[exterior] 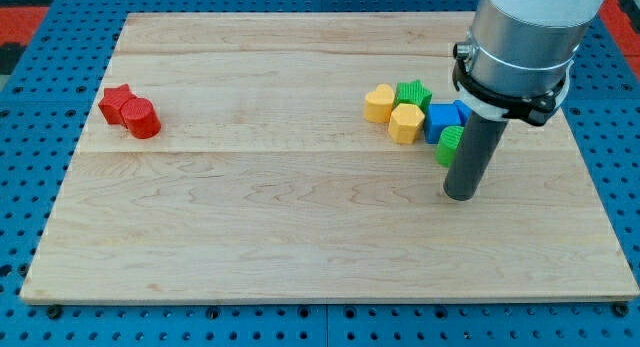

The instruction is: Move your arm diagonally to the red circle

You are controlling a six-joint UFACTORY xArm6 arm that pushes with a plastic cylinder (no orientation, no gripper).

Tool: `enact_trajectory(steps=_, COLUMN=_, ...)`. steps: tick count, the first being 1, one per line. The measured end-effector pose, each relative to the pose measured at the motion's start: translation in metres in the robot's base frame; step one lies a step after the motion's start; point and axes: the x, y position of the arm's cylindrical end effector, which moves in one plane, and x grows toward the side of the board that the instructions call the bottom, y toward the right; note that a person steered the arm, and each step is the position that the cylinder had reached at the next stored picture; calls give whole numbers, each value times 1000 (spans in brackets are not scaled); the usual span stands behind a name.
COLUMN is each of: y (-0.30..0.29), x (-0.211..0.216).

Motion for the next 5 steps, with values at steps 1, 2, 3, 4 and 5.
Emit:
enact_trajectory(steps=1, y=0, x=0)
enact_trajectory(steps=2, y=-1, x=0)
enact_trajectory(steps=3, y=3, x=-3)
enact_trajectory(steps=4, y=0, x=-3)
enact_trajectory(steps=5, y=-2, x=-5)
